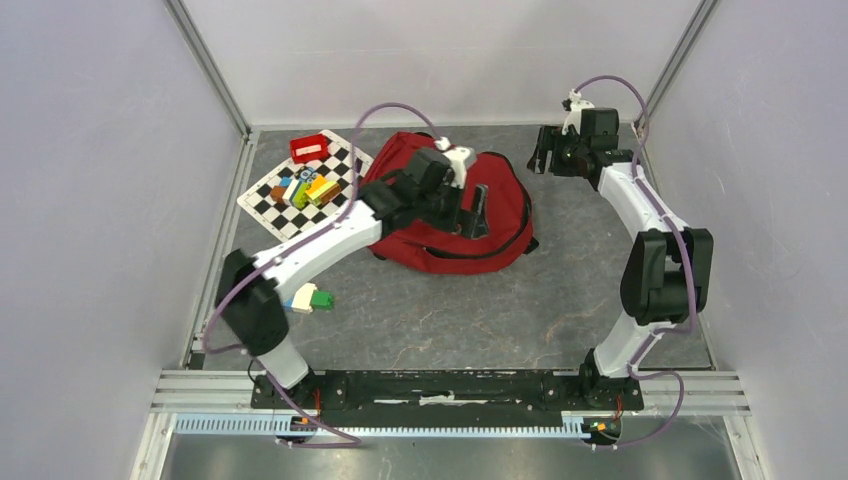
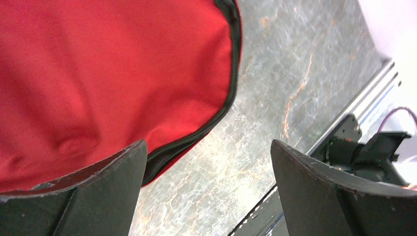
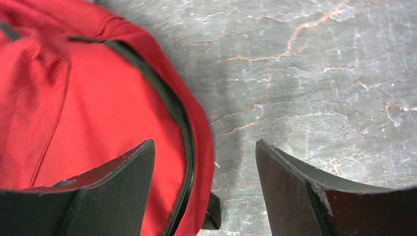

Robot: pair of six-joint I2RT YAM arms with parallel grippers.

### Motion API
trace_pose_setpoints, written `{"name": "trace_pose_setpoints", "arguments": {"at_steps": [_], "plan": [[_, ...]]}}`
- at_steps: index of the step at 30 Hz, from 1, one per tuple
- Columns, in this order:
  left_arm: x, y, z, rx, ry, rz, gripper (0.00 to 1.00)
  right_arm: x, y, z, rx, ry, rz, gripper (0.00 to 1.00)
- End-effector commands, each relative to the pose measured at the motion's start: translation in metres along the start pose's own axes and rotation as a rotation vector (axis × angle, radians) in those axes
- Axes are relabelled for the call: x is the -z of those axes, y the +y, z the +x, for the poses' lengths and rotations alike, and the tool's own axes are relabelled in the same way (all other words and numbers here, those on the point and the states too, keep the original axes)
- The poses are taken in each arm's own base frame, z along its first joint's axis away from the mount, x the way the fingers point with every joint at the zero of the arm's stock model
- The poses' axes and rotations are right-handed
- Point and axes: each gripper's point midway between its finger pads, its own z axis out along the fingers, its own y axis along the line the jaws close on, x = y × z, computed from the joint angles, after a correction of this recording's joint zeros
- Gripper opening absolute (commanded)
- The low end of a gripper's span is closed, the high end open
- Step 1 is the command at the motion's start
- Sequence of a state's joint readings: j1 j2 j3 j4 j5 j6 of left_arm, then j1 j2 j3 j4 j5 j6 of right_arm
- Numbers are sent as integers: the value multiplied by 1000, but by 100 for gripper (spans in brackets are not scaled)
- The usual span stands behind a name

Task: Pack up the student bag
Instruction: Zip the student bag at the center of the board.

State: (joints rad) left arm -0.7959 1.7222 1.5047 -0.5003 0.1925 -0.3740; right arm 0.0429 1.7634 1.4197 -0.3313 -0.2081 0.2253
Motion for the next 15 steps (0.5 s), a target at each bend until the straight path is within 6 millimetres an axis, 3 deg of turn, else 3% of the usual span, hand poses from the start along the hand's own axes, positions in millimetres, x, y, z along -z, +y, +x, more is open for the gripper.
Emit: {"name": "trace_pose_setpoints", "arguments": {"at_steps": [1, 4, 8, 10, 15], "plan": [[54, 52, -16, 179, -117, -181, 100, 43, 46, -17, 215, -55, -178, 79], [73, 105, 0, 381, -140, -288, 100, 52, 91, 7, 299, -9, -296, 77], [95, 157, 23, 614, -175, -362, 100, 61, 176, 50, 465, 40, -461, 75], [105, 174, 29, 658, -197, -392, 100, 65, 215, 74, 548, 61, -527, 74], [112, 196, 44, 750, -194, -405, 100, 66, 289, 121, 686, 120, -643, 72]]}}
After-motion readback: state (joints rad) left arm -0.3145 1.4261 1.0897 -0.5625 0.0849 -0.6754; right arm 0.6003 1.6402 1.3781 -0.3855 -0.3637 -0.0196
